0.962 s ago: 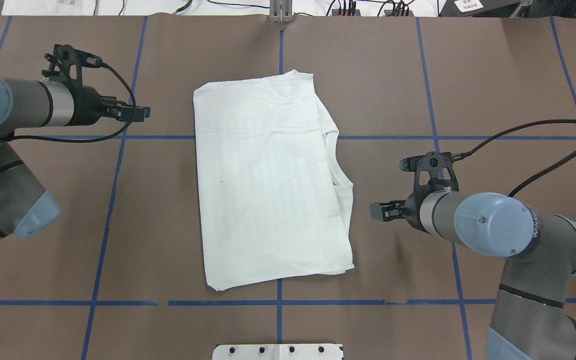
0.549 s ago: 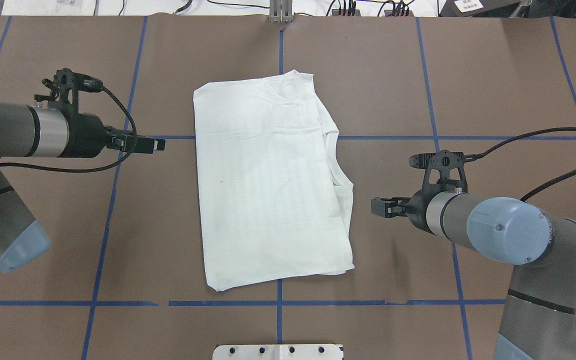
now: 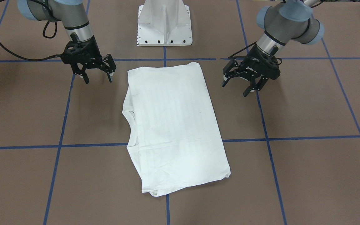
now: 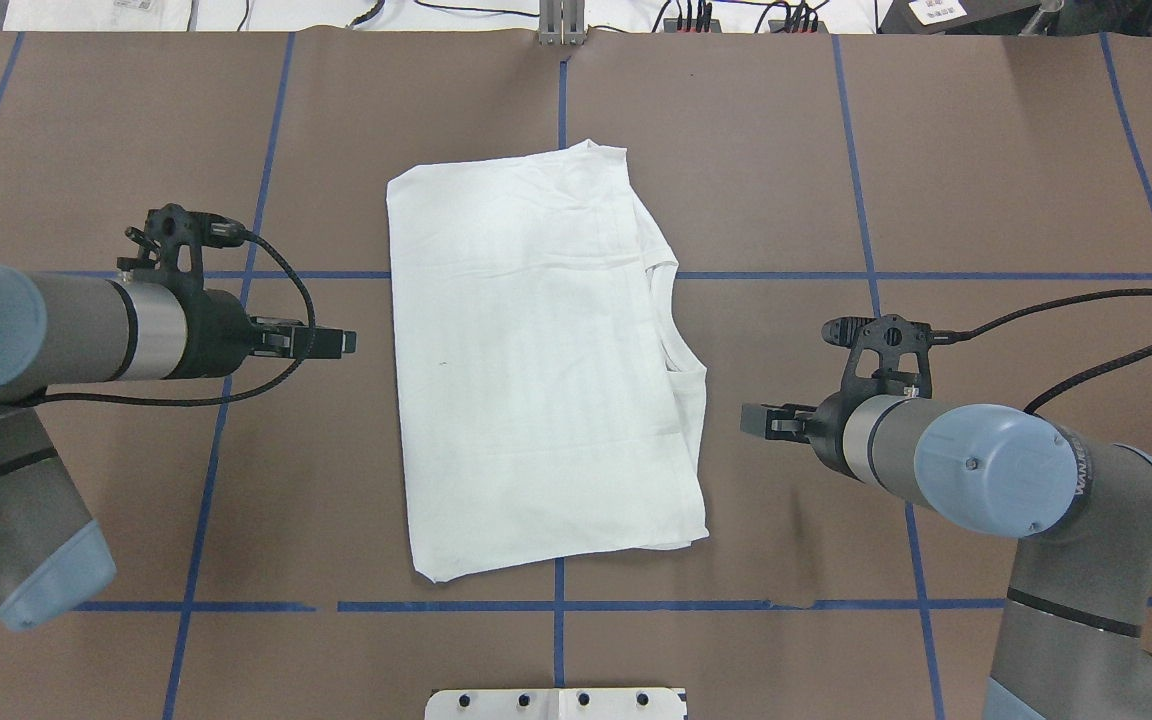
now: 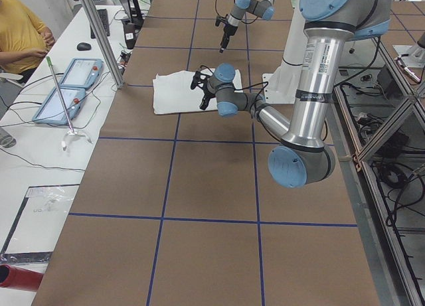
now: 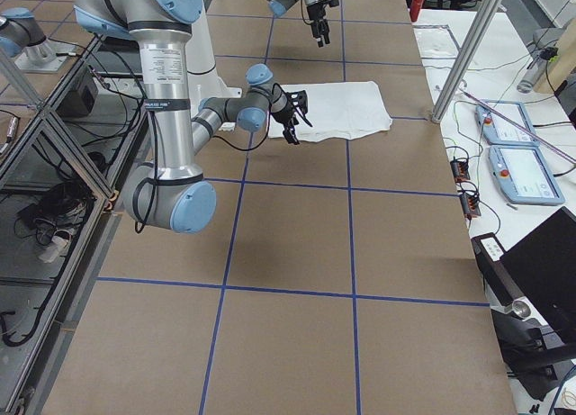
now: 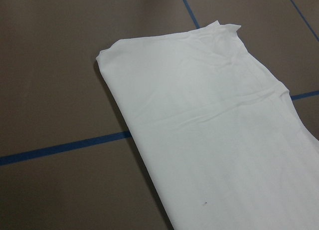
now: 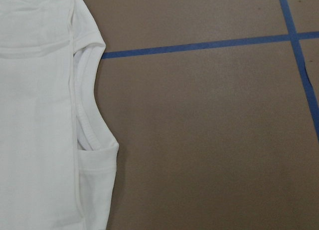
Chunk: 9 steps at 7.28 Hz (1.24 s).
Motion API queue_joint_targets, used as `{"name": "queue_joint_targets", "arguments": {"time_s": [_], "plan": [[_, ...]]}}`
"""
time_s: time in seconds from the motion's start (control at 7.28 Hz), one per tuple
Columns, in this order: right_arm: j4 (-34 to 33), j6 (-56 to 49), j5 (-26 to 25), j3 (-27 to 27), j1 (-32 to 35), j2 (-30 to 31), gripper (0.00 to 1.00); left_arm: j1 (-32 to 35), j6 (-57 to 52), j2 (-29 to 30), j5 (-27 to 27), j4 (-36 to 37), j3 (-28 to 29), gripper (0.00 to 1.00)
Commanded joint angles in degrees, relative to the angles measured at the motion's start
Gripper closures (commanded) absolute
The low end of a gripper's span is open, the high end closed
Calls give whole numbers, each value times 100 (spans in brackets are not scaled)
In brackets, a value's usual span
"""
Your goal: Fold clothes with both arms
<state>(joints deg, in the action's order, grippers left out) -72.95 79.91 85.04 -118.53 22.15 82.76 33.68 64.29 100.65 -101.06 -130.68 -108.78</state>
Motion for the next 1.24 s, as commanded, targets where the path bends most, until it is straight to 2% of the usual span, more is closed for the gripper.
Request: {"name": "queue_joint_targets", "arguments": {"time_s": [0.0, 0.14, 0.27, 0.55, 0.96, 1.1], "plan": [[-61, 175, 4, 32, -79, -58, 0, -965, 748, 322, 927, 1040, -196, 0], [-61, 175, 4, 32, -79, -58, 0, -1352, 1004, 550, 1182, 1532, -170, 0], [-53, 175, -22, 58, -97, -58, 0, -1808, 1250, 596, 1559, 1633, -162, 0], [-53, 175, -31, 58, -106, -58, 0, -2224, 1463, 553, 1633, 1669, -109, 0], [-53, 175, -40, 58, -141, -58, 0, -2419, 1464, 561, 1633, 1871, -100, 0], [-53, 175, -40, 58, -141, -50, 0, -2419, 1473, 596, 1633, 1871, -100, 14]]}}
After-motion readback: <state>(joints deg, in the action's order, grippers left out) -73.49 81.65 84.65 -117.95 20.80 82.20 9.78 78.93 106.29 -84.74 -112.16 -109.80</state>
